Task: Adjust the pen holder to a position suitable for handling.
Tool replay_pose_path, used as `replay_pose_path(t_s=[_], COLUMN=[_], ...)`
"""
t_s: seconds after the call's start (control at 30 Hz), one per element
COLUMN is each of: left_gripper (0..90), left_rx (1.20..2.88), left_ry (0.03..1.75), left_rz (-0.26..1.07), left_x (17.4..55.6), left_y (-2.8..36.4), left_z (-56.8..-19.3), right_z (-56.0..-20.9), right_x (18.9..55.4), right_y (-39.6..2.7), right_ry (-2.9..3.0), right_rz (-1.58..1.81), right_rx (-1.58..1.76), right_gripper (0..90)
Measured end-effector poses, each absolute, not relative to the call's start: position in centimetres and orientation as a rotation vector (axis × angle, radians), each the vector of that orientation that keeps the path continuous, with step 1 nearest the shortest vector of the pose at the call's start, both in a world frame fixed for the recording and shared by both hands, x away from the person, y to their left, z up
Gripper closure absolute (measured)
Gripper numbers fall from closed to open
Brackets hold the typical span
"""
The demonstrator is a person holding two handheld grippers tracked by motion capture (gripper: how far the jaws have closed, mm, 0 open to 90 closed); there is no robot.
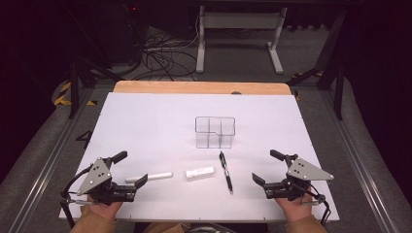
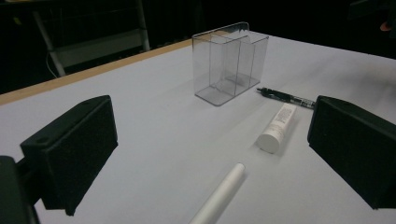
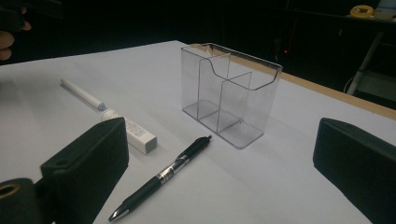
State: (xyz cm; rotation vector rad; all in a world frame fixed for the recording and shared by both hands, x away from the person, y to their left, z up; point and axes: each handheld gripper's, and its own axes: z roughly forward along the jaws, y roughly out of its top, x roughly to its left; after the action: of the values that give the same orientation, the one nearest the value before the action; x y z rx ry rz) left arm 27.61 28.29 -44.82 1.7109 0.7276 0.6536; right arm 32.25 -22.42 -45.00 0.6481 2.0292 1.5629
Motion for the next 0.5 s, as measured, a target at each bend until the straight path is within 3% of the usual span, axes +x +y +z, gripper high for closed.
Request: replay_pose_path(t_s=[0.5], left_gripper=[2.4], left_rx=[1.722], left_ry=[0.724], left_rz=[0.660], left_x=[27.59], left_y=[28.16], left_z=[-44.73], right_z=[-44.82], right_x=[32.27], right_y=[-22.58], right_ry=[2.023], right_rz=[1.574], right_rx=[0.674], right_gripper=[1.2])
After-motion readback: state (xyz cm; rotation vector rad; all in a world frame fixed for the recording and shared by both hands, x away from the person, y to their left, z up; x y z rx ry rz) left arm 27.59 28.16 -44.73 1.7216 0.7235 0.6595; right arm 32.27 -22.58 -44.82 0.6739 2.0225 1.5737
